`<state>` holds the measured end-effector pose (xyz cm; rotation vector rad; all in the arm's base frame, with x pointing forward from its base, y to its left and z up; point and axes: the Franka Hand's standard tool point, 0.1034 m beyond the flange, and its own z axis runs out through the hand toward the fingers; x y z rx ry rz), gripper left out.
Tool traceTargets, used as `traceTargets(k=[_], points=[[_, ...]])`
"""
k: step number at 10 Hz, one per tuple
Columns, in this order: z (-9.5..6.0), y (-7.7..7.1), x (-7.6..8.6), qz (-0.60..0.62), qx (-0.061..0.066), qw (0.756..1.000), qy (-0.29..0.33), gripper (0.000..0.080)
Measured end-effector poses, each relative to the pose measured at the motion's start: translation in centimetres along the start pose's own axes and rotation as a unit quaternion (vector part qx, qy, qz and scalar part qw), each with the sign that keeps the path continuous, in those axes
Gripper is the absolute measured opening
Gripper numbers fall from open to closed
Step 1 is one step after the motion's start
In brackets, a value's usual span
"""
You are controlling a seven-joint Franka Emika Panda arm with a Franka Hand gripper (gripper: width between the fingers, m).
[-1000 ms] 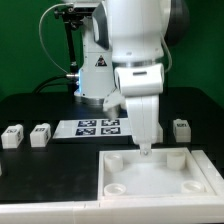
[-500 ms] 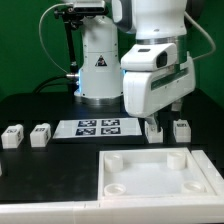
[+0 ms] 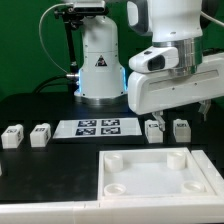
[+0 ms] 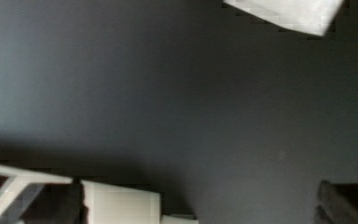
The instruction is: Assemble one leg
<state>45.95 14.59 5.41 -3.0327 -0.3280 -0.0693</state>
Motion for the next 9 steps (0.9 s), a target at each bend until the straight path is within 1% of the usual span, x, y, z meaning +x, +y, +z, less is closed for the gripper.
traceTargets(k=[1,2,3,5,6,7,8,9], points=[[0.1,-0.4,-0.1,0.066,0.004,0.998,-0.001,0.0649],[0.4,-1.7,-0.8,0.11,0.004,0.994,-0.009,0.0649],[0.6,-2.4,-1.7,0.097,0.002,0.995,-0.029,0.0649],[1.0,-2.7,-2.4,0.102,0.001,0.994,-0.037,0.0649],[1.2,-2.7,-3.8,0.099,-0.004,0.99,-0.101,0.0649],[0.9,-2.5,-3.6,0.101,-0.003,0.984,-0.149,0.0649],[0.8,-2.4,-3.1,0.106,-0.002,0.978,-0.177,0.0649],[0.5,-2.3,-3.5,0.109,-0.001,0.966,-0.233,0.0649]])
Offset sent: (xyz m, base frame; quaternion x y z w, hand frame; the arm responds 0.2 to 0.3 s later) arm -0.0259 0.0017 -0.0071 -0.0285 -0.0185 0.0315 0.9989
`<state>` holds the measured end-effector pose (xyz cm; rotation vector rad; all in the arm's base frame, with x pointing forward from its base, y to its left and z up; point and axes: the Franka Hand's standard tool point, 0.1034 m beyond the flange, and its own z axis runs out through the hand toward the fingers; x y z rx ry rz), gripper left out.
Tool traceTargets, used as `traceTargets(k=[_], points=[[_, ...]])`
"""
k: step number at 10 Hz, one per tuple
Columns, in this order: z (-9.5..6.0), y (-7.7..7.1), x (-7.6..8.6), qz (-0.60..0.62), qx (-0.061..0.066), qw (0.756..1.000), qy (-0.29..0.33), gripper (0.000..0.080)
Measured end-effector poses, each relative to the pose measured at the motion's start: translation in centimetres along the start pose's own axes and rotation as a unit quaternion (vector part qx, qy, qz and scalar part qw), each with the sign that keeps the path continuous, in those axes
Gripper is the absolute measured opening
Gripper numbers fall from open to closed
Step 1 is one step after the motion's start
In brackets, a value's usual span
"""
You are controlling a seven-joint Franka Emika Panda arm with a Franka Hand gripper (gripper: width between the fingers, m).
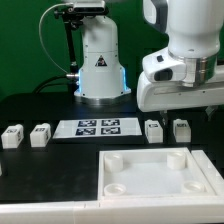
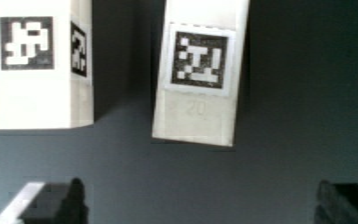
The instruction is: Assemble one leg
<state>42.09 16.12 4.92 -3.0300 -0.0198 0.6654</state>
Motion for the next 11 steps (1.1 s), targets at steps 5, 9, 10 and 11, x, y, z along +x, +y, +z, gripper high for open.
traceTargets(k=[5,9,10,11], points=[[1.3,-0.4,0.1,0.033,-0.019,0.983,-0.182,0.0649],[3.7,-1.0,-1.0,0.043,-0.031,0.981,-0.189,0.0649],[4.2,-1.0,-1.1,0.042,-0.031,0.981,-0.188,0.0649],[4.6,-1.1,-1.2,0.041,-0.032,0.981,-0.186,0.0649]])
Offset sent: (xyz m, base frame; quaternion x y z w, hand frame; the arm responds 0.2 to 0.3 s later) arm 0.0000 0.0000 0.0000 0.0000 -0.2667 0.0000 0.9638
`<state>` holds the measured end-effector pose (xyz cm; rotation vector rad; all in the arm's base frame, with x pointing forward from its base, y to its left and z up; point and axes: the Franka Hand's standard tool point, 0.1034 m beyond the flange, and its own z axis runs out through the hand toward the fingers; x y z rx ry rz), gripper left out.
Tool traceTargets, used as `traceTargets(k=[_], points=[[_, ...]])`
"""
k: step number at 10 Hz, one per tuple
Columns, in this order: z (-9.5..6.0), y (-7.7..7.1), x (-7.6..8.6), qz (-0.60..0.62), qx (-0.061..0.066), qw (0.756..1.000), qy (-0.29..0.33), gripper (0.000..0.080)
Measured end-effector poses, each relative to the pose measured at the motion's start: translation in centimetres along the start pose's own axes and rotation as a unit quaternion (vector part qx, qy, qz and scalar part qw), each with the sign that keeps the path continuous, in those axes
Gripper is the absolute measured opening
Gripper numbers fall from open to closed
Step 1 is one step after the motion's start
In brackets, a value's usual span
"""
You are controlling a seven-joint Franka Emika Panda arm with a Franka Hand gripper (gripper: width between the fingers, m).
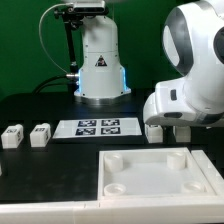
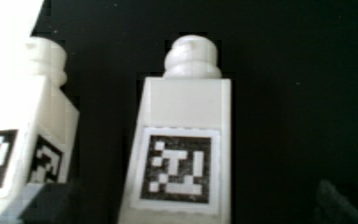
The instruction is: Assemble one leg
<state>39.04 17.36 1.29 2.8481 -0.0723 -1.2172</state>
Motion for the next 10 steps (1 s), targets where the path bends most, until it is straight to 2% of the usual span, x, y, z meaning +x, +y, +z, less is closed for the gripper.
traceTargets(k=[2,3,4,5,6,7,10], points=[[-0.08,0.04,0.03,0.0,0.0,1.0,0.0,0.0649],[-0.08,0.04,0.03,0.0,0.0,1.0,0.0,0.0522],[-0.08,0.04,0.03,0.0,0.0,1.0,0.0,0.0522],[-0.08,0.04,0.03,0.0,0.0,1.0,0.0,0.0346],[-0.12,0.03,0.0,0.0,0.0,1.0,0.0,0.0346],[-0.13,0.02,-0.01,-0.001,0.0,1.0,0.0,0.0292],[-0.15,0.01,-0.02,-0.001,0.0,1.0,0.0,0.0292]])
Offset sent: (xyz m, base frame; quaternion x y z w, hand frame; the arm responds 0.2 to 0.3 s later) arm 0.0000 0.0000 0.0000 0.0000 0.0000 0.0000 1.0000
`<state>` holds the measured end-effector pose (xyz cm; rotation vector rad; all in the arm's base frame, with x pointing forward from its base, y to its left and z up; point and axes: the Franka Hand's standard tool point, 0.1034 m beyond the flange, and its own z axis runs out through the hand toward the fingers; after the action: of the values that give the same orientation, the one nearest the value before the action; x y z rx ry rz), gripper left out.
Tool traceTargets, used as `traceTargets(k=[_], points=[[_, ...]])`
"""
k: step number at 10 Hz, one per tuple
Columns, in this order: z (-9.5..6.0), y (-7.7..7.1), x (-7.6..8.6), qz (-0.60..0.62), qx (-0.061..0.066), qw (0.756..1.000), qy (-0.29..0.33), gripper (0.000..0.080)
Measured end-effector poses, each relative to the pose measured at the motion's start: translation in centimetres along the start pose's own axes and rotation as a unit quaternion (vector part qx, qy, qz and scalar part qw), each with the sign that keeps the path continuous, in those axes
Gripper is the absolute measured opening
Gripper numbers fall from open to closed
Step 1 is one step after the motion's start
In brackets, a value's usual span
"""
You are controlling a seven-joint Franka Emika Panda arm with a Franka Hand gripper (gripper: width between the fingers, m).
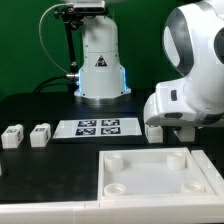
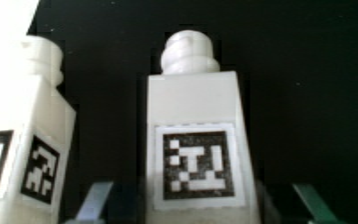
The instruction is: Assemble one leg
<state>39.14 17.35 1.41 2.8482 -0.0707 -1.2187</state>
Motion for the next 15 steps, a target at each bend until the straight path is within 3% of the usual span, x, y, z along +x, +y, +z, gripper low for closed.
traceTargets(k=[1,3,6,7,11,12,13,15], points=[[-0.4,0.3,0.0,-0.005,-0.002,1.0,0.0,0.0292],[-5.6,1.8,-0.6,-0.03,-0.004,0.999,0.011,0.0292],[-14.1,4.7,-1.8,-0.069,0.011,0.996,0.062,0.0292],[-16.6,5.0,-1.5,-0.065,0.018,0.992,0.109,0.0292],[-17.4,4.7,-0.2,-0.075,0.035,0.949,0.305,0.0292],[-19.5,5.6,1.6,-0.096,0.035,0.928,0.357,0.0292],[-22.4,6.6,1.9,-0.096,0.037,0.918,0.382,0.0292],[-28.9,7.3,2.8,-0.097,0.041,0.868,0.486,0.0292]])
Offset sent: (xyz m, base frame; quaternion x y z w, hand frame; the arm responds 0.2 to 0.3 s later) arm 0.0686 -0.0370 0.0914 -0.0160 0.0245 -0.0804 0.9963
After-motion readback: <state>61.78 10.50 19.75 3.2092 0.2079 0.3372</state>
